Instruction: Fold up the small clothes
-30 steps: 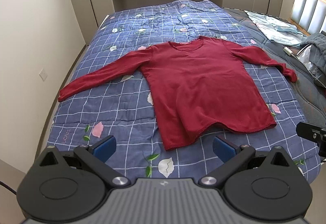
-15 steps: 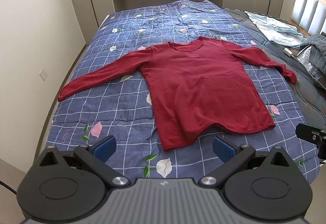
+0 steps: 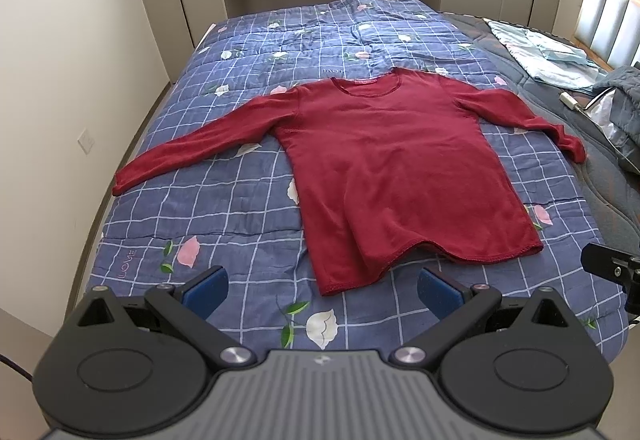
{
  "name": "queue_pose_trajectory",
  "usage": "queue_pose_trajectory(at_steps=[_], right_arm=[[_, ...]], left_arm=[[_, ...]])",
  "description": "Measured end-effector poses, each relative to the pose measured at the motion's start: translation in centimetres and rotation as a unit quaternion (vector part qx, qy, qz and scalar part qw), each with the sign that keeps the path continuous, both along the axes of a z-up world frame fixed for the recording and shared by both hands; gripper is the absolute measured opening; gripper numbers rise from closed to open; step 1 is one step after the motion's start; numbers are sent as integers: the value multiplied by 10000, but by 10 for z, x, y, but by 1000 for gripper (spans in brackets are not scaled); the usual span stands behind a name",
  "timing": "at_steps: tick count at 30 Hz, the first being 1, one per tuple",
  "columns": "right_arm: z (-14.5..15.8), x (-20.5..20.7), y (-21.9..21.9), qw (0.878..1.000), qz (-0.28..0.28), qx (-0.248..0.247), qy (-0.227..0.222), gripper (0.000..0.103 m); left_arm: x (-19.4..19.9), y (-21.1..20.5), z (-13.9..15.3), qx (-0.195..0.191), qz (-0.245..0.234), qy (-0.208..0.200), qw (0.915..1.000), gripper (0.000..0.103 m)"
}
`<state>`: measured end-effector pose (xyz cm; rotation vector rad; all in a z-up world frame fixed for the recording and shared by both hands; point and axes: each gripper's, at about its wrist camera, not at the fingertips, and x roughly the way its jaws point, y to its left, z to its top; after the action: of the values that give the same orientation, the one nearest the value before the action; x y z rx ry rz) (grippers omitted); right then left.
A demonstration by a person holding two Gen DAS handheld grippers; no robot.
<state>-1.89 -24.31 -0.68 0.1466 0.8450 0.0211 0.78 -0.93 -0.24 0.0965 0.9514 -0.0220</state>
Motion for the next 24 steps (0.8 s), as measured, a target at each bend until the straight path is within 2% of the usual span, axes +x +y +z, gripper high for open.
queue_pose_trajectory(at_steps=[15, 24], right_arm=[[-9, 18, -6, 9997, 8, 69, 224, 103], [-23, 39, -13, 9985, 67, 169, 526, 103]], left_arm=[[16, -5, -7, 30, 18, 199, 9998, 103], [34, -11, -20, 103, 76, 538, 9985, 103]])
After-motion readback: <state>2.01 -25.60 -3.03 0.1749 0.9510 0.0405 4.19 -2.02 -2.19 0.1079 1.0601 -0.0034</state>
